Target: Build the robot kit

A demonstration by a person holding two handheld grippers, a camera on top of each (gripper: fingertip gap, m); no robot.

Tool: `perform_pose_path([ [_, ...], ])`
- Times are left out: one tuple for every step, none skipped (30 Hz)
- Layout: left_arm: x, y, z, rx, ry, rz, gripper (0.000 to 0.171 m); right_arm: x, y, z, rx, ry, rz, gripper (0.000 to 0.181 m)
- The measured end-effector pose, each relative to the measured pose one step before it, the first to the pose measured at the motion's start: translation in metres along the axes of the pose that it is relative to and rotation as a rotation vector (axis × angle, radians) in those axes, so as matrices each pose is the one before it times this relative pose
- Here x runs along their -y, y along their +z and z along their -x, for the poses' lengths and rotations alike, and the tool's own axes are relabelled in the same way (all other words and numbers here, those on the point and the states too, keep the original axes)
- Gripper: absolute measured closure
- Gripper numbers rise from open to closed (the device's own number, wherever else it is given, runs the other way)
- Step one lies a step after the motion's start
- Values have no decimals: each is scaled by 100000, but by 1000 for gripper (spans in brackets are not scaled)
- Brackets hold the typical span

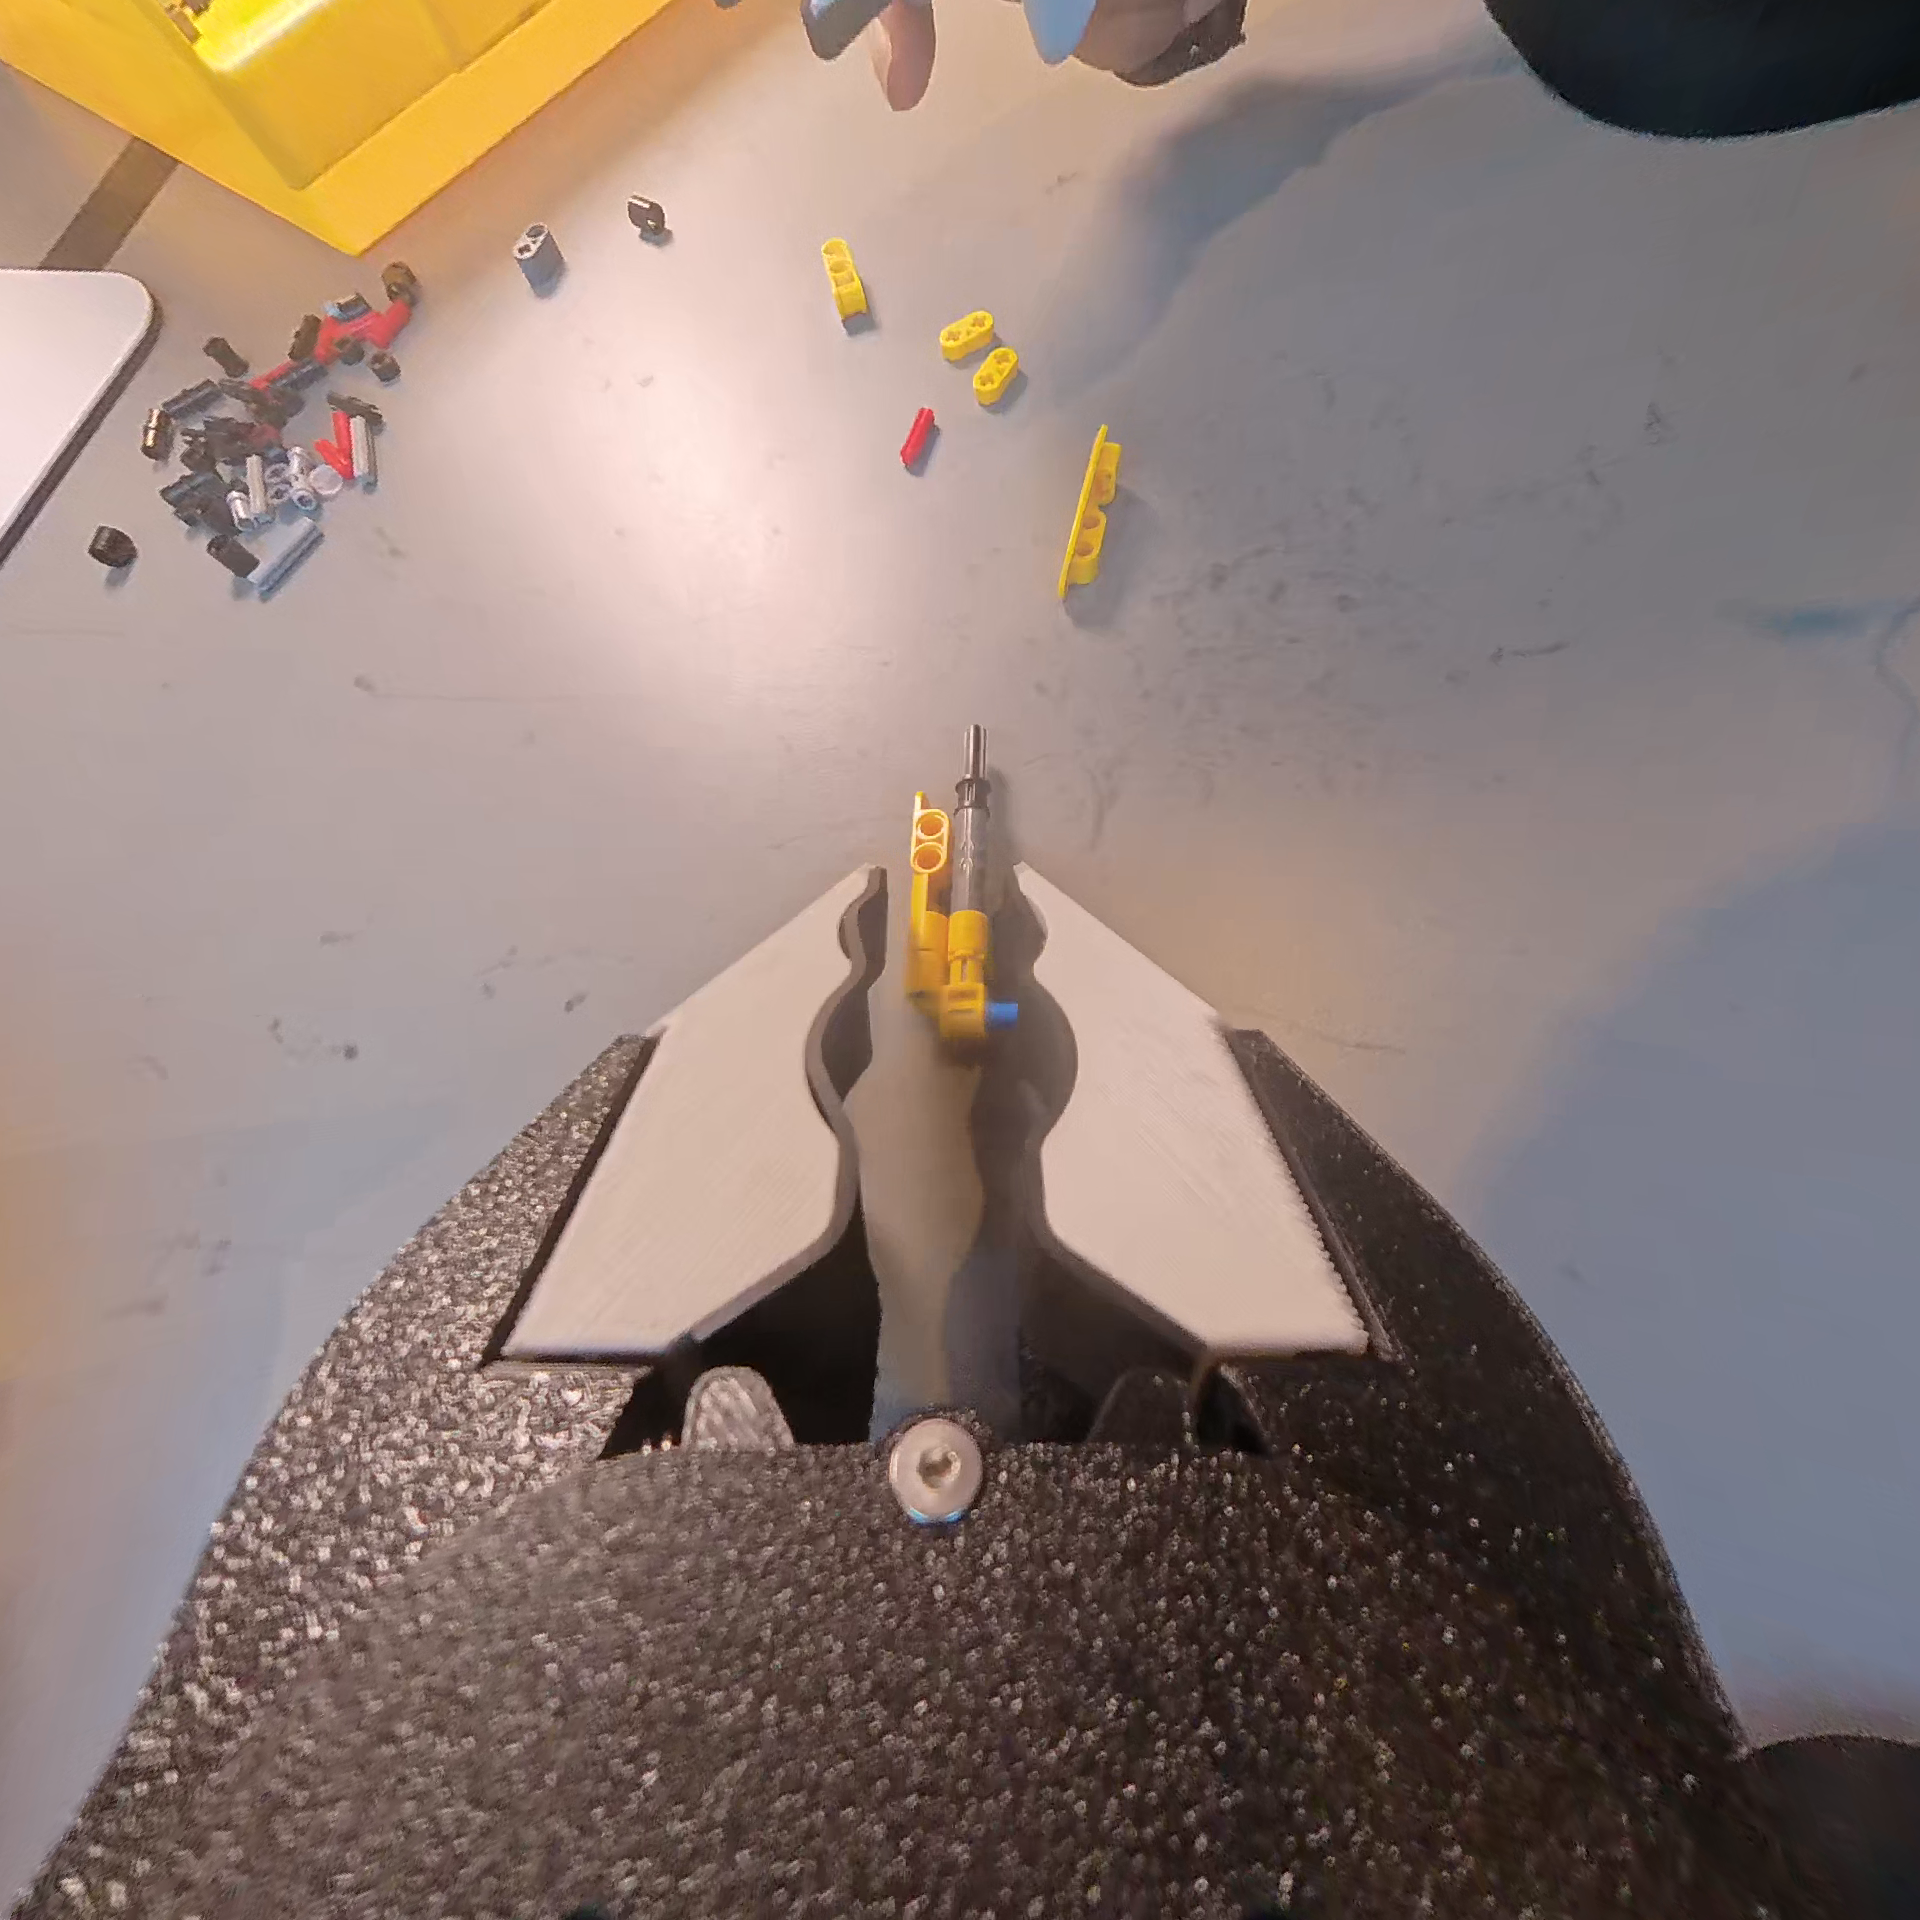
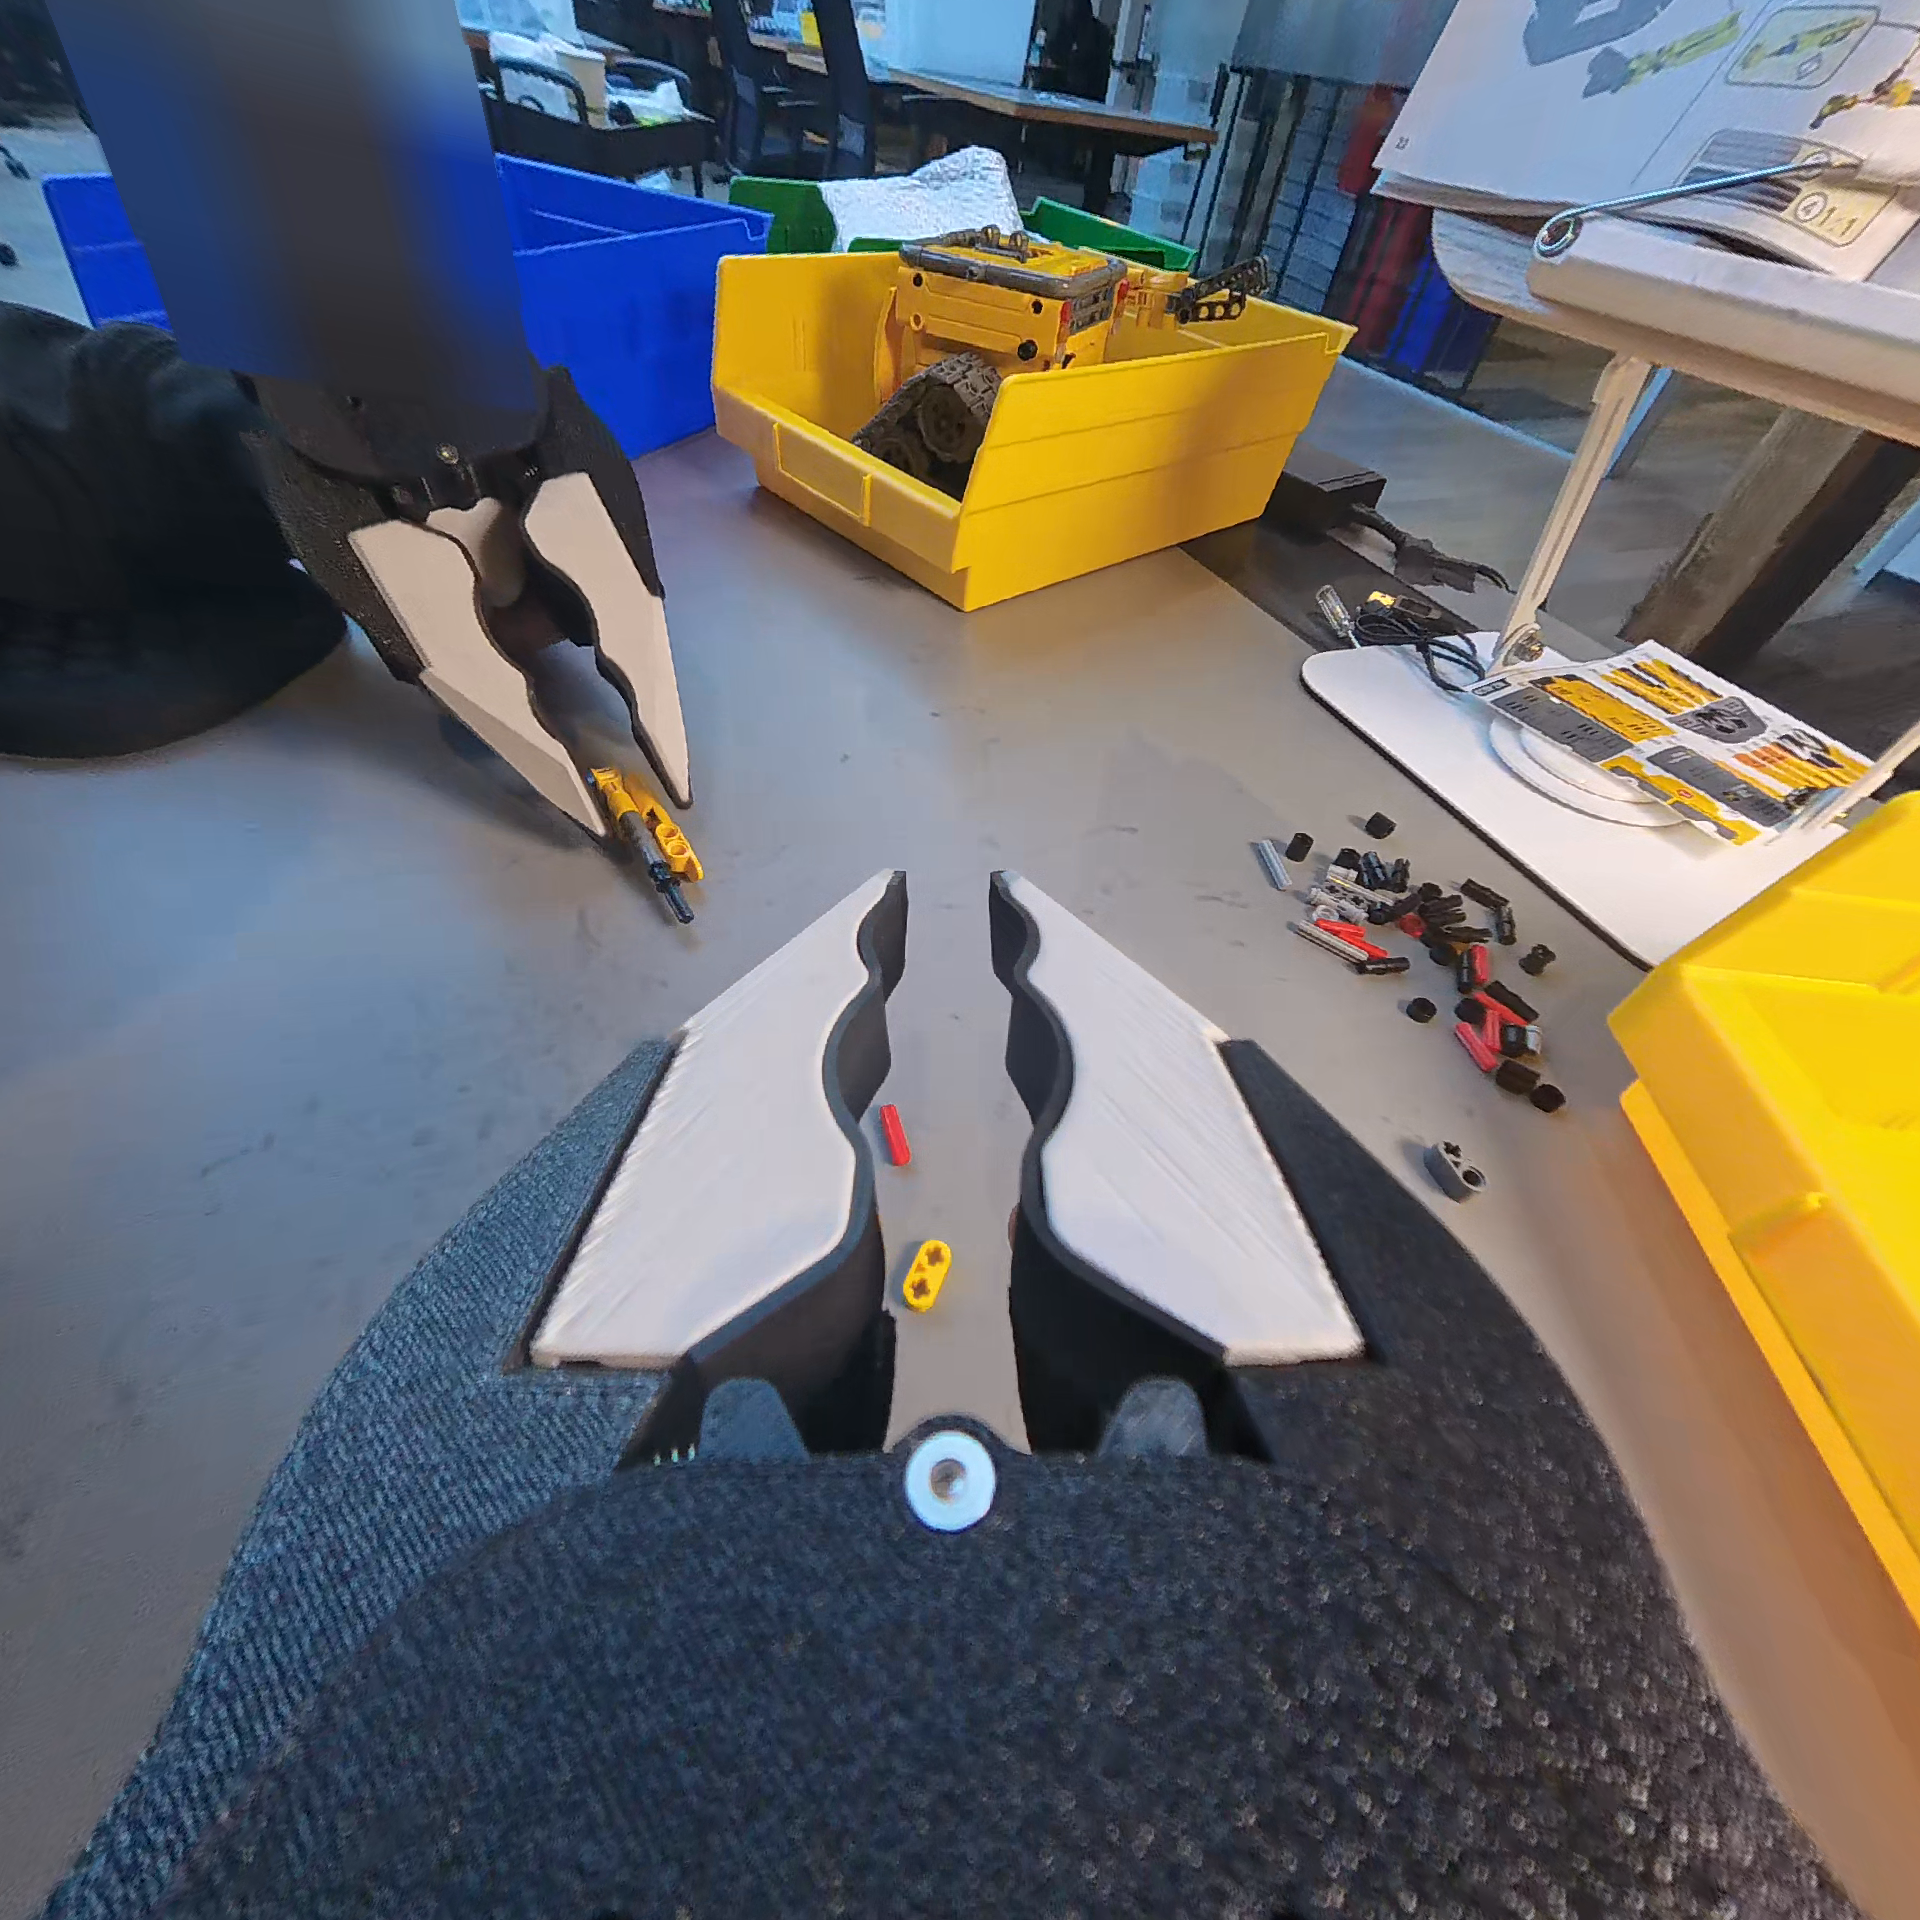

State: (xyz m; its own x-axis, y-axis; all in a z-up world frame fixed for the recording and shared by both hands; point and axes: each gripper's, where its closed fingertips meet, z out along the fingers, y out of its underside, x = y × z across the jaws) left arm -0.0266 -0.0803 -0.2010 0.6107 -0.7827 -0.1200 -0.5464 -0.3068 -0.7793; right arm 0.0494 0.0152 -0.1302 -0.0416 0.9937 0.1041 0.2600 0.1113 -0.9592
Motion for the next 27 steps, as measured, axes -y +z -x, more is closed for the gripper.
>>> perform_pose_path([
  [87,-109,64,-49,-439,-708,150,-51,-26,-80,-162,229,-50,165],
  [162,-119,36,-328,-735,-1104,150,-42,-21,-79,-176,155,-15,166],
  [248,-142,44,-369,-1206,-1727,149,-34,-24,-88,-215,124,-3,165],
  [351,-162,90,-212,-1577,-2312,147,7,-28,-102,-359,76,-255,166],
  [467,-186,193,258,-1939,-3025,145,41,-34,-101,-374,149,-378,166],
  [600,-218,341,1022,-2363,-3866,143,42,-43,-122,-493,208,-500,166],
  [696,-252,434,1440,-2700,-4460,140,86,-44,-157,-694,290,-697,166],
  [735,-276,541,2021,-2915,-4772,136,84,-53,-135,-564,340,-690,166],
  [715,-280,681,2901,-2789,-4805,135,88,-57,-164,-612,330,-656,166],
  [655,-313,739,3266,-2389,-4389,133,112,-73,-209,-1022,233,-857,166],
  [632,-330,810,3703,-2103,-4073,131,133,-87,-230,-1157,241,-960,165],
  [648,-343,804,3797,-1932,-4195,129,165,-109,-251,-1168,318,-1094,165],
  [677,-344,729,3333,-2034,-4288,128,191,-104,-232,-1108,366,-1190,165],
  [641,-329,653,2999,-2220,-4074,128,216,-122,-267,-1244,351,-1241,165],
  [587,-296,593,2687,-2027,-3629,128,227,-125,-285,-1351,347,-1309,165],
  [524,-267,506,2461,-1501,-3205,128,177,-110,-264,-1210,491,-1125,165],
  [491,-242,436,2229,-790,-2925,129,159,-101,-270,-1233,596,-1046,165],
  [428,-203,333,1923,-134,-2461,130,152,-98,-278,-1277,581,-1048,165],
  [302,-153,314,1950,276,-1549,130,129,-86,-255,-1189,586,-910,164],
  [187,-108,306,2243,727,-774,131,132,-83,-222,-1023,451,-828,164],
  [123,-102,292,2392,1189,-393,132,120,-73,-178,-805,343,-709,164],
  [101,-69,243,2167,1371,-217,132,93,-56,-189,-992,221,-546,163],
  [89,-62,157,1600,1366,-265,134,44,-52,-207,-1099,-16,-312,163],
  [72,-42,59,1013,1272,-196,136,26,-36,-163,-868,-188,-157,162],
  [48,-32,-6,541,1159,-76,137,23,-43,-140,-773,-165,-211,162],
  [53,-11,-31,374,1080,-236,137,8,-20,-99,-518,-29,-85,162],
  [63,-10,-39,301,982,-302,137,-12,-14,-143,-751,81,-92,160],
])
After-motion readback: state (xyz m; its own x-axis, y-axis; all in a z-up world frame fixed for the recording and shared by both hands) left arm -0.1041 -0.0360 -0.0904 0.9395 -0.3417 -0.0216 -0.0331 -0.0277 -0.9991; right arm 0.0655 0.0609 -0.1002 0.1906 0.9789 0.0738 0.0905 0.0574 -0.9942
